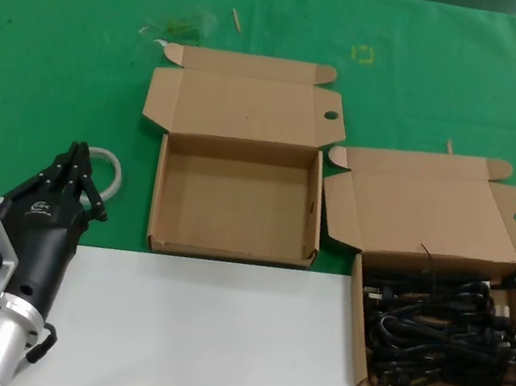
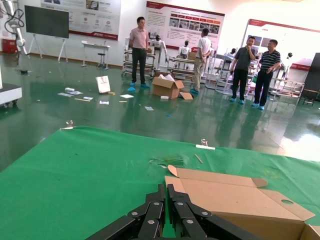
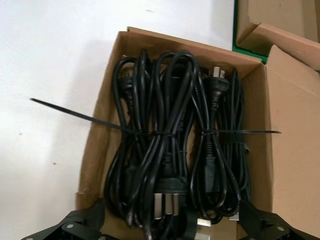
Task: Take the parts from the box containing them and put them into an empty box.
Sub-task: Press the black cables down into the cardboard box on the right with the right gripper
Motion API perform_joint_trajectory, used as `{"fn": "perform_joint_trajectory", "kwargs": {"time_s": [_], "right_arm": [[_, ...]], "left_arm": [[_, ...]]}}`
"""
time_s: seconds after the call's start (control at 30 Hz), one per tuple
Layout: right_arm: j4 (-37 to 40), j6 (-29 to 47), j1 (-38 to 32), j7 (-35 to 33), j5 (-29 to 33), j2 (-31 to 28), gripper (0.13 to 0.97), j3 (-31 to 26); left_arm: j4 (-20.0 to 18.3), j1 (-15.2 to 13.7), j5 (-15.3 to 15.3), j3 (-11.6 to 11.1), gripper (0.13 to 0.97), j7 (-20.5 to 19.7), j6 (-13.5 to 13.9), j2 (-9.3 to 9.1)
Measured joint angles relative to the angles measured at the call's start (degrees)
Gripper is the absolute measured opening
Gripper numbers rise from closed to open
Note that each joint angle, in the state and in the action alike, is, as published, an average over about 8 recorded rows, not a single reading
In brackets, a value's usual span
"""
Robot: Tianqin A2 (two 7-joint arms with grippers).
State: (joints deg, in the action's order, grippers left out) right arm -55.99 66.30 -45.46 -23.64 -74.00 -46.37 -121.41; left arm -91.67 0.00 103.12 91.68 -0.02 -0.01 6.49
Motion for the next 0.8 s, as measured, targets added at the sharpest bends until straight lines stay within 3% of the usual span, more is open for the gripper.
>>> {"fn": "perform_joint_trajectory", "kwargs": {"time_s": [0.4, 0.67, 0.8], "right_arm": [[3.6, -1.3, -1.9, -1.2, 0.3, 2.2, 0.829, -0.1], [4.4, -1.4, -2.5, -1.5, 0.3, 2.5, 0.662, -0.1], [4.7, -1.4, -2.7, -1.7, 0.3, 2.7, 0.662, -0.2]], "left_arm": [[0.0, 0.0, 0.0, 0.0, 0.156, 0.0, 0.0, 0.0], [0.0, 0.0, 0.0, 0.0, 0.156, 0.0, 0.0, 0.0], [0.0, 0.0, 0.0, 0.0, 0.156, 0.0, 0.0, 0.0]]}}
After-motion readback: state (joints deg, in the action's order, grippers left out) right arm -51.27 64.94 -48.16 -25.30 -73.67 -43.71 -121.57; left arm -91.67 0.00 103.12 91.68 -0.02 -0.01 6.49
